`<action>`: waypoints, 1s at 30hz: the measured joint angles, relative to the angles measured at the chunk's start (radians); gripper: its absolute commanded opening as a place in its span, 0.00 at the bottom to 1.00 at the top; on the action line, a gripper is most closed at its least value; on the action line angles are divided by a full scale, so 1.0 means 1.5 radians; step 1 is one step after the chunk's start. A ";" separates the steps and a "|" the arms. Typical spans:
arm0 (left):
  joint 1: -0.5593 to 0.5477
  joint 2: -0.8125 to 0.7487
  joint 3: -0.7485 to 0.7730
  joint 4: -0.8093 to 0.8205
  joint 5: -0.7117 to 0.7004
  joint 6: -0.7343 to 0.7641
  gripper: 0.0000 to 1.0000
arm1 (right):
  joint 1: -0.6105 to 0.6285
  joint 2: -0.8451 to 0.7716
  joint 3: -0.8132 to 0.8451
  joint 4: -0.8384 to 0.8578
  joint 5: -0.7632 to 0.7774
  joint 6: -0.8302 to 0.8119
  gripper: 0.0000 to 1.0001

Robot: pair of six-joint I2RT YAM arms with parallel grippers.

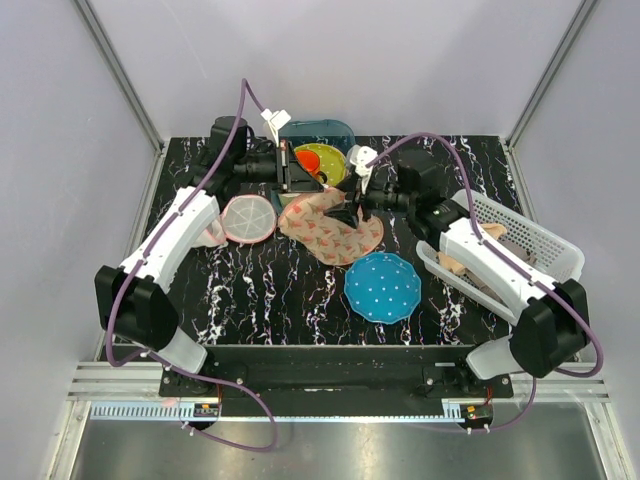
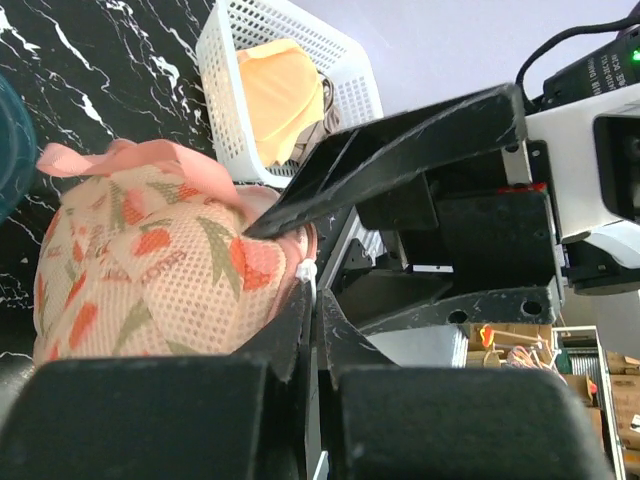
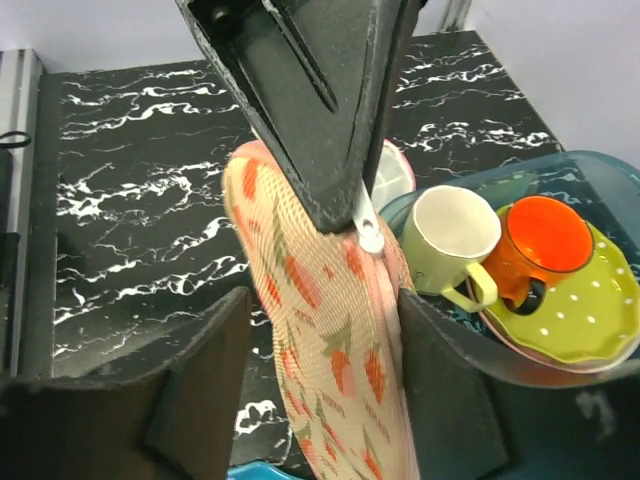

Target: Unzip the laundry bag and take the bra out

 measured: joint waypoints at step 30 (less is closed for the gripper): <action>0.097 -0.046 -0.134 -0.006 -0.002 0.023 0.00 | 0.003 -0.137 -0.262 0.359 0.416 0.276 0.00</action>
